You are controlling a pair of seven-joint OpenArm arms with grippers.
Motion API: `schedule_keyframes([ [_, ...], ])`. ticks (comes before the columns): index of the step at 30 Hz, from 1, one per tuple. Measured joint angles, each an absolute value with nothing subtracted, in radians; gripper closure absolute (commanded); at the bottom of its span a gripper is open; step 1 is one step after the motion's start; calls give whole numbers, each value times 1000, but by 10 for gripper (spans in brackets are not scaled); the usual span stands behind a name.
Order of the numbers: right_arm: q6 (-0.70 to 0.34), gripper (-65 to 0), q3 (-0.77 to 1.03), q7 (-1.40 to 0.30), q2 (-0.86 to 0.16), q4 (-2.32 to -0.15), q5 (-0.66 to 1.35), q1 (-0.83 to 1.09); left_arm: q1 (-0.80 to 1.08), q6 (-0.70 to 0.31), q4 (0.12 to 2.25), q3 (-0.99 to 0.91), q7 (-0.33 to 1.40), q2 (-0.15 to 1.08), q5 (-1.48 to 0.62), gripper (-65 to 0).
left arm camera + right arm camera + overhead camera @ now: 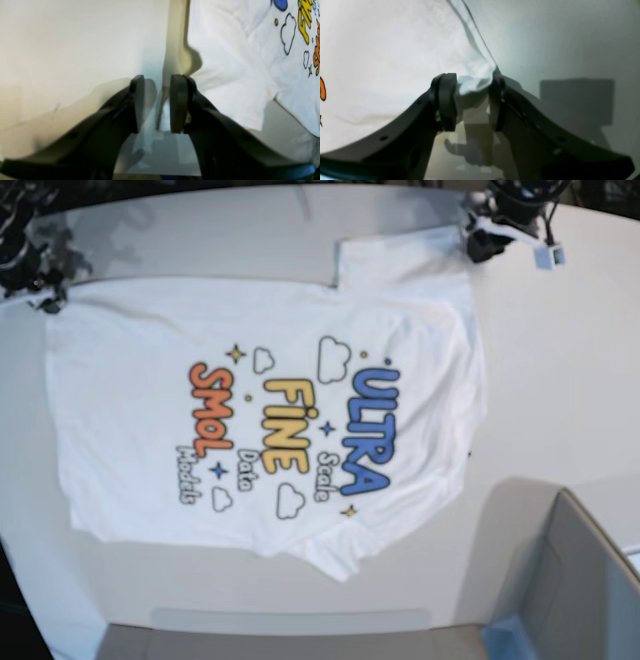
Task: Layout the t-shirt on the table in an organized manner, then fold the t-shirt properly
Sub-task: 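Lift the grasped shoulder edge off the table with both grippers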
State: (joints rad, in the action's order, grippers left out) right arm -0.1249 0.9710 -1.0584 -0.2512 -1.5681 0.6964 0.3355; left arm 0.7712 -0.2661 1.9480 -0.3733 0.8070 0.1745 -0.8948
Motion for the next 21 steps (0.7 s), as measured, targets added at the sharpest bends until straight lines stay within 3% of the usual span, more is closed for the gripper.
schedule_keyframes([
  [15, -125, -216, 971, -1061, -252, -1568, 696, 336, 790, -271, 1958, -361, 807, 167, -898, -172],
  [21, -125, -216, 971, -1061, -252, -1568, 696, 336, 788, -279, 1877, -272, 776, 175, -911, -171],
])
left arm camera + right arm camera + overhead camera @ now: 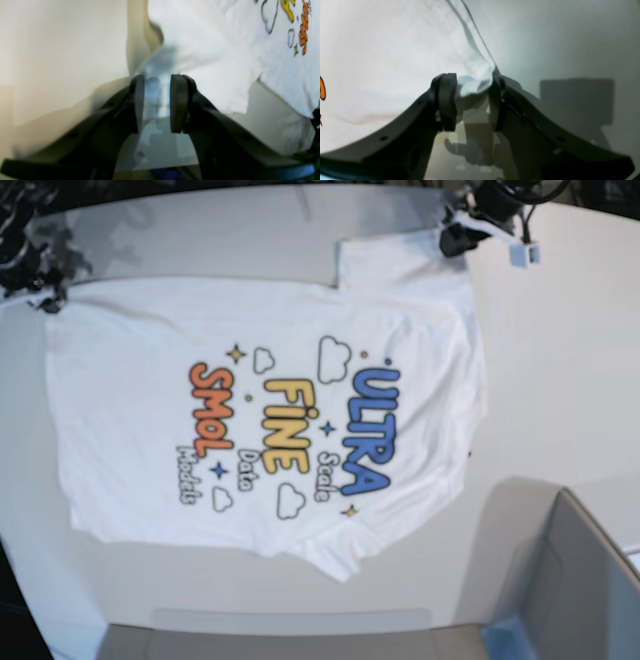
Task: Layout the t-shirt on the table in an organized manner, then fold the t-shirt properly
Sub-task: 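Lift the grasped shoulder edge off the table with both grippers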
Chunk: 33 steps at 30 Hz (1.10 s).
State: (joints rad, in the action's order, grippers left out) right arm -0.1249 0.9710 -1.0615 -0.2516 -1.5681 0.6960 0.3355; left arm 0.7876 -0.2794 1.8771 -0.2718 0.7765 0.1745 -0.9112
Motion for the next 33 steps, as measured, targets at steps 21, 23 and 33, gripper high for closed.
schedule_keyframes([
  [21, -125, -216, 971, -1061, -252, -1568, 696, 336, 738, -301, 1810, -234, 740, 172, -841, 0],
  [23, -125, -204, 971, -1061, -252, -1568, 697, 336, 738, -300, 1810, -207, 735, 179, -841, 0],
  [33, -123, 0, 972, -1081, -261, -1571, 680, 336, 780, -270, 1916, -192, 787, 171, -804, 0],
])
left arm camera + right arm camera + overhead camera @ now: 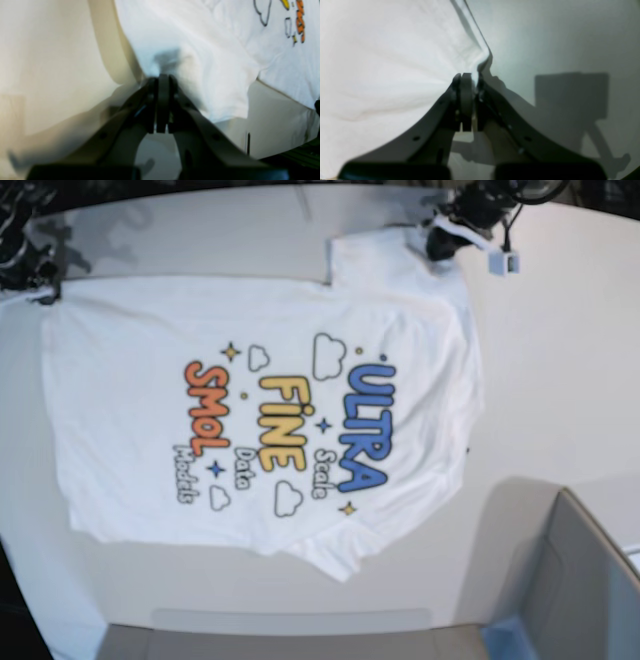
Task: Layout the t-shirt on the table in an organized manner, then fold the t-shirt properly
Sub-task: 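Lift the grasped shoulder edge off the table with both grippers, then fold the lifted shoulder edge over the shirt toward the hem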
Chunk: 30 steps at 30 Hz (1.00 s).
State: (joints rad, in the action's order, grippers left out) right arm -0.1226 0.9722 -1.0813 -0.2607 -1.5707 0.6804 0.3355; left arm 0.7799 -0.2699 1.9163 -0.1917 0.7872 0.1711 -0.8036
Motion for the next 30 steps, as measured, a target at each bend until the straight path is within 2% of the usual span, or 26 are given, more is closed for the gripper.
schedule_keyframes([
  [7, -115, 0, 977, -1091, -268, -1700, 691, 354, 822, -276, 2014, -192, 789, 171, -808, 0],
  [11, -119, 0, 977, -1016, -267, -1768, 726, 400, 840, -276, 2015, -192, 788, 167, -817, 0],
  [22, -117, 0, 1056, -1020, -267, -1776, 729, 362, 846, -276, 2017, -377, 805, 163, -1102, 0],
  [26, -117, 0, 1056, -1020, -302, -1776, 730, 344, 827, -276, 2017, -382, 812, 163, -1157, 0],
  [30, -117, 0, 1055, -1020, -293, -1776, 729, 303, 766, -274, 2017, -382, 891, 181, -1208, 0],
])
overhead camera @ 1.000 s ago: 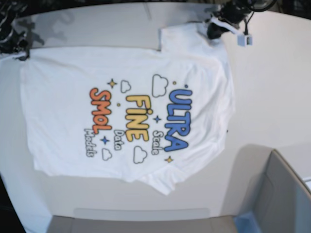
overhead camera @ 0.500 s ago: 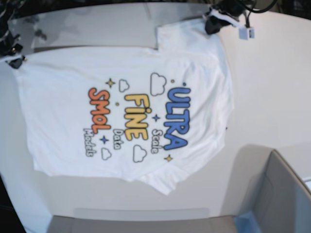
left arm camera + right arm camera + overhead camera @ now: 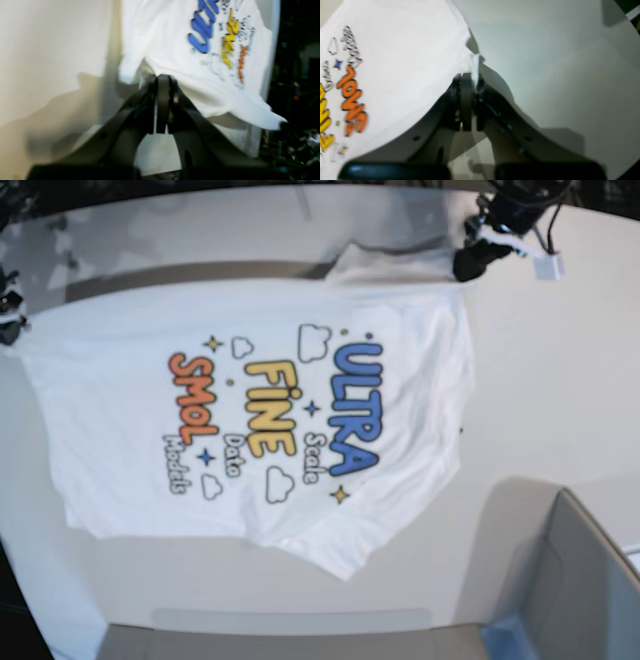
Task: Layout the t-shirt on the table in an organized manner, then fold the t-shirt properly
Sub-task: 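Fold the lifted shoulder edge over the shirt toward the hem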
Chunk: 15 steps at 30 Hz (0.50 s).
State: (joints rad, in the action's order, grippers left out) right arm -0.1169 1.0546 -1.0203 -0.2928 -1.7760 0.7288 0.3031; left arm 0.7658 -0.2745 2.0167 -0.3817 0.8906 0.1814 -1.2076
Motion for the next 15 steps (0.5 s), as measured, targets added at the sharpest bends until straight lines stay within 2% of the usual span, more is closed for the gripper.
schedule_keyframes([
  [6, -117, 0, 1037, -1020, -296, -1773, 726, 257, 639, -270, 2017, -389, 1011, 180, -1283, 0],
  [15, -116, 0, 997, -1018, -307, -1686, 710, 179, 514, -266, 2016, -389, 1033, 181, -1295, 0],
])
